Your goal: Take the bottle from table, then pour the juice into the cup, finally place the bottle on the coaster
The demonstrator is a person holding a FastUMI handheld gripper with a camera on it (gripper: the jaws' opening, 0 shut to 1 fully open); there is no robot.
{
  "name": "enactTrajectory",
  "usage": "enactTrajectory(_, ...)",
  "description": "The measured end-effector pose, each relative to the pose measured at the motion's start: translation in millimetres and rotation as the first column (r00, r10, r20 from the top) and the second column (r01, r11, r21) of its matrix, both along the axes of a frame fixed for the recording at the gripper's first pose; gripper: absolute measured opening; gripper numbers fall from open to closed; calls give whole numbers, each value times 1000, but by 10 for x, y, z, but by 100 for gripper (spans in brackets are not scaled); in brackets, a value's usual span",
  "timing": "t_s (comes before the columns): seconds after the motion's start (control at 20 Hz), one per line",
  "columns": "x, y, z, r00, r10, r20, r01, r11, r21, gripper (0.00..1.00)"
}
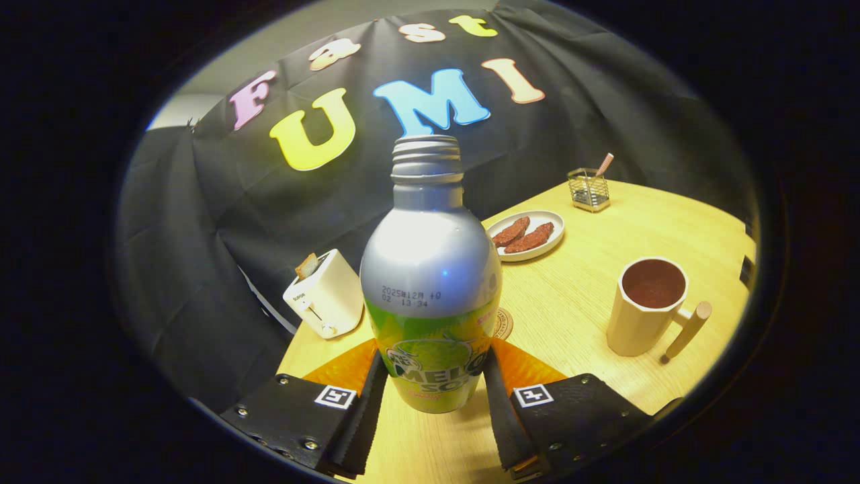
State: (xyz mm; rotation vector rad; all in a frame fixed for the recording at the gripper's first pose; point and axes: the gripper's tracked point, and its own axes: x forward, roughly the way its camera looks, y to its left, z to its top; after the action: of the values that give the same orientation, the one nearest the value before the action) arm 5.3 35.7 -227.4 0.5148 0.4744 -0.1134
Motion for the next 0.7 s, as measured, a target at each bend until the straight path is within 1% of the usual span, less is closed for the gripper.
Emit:
enactTrajectory(0.35, -56, -219, -115, 999, -47, -11, 48, 991, 124, 70)
enactTrajectory(0.6, -60, -300, -172, 997, -71, -19, 74, 974, 215, 70)
enactTrajectory(0.7, -84, -346, -231, 995, -91, -33, 96, 964, 250, 70)
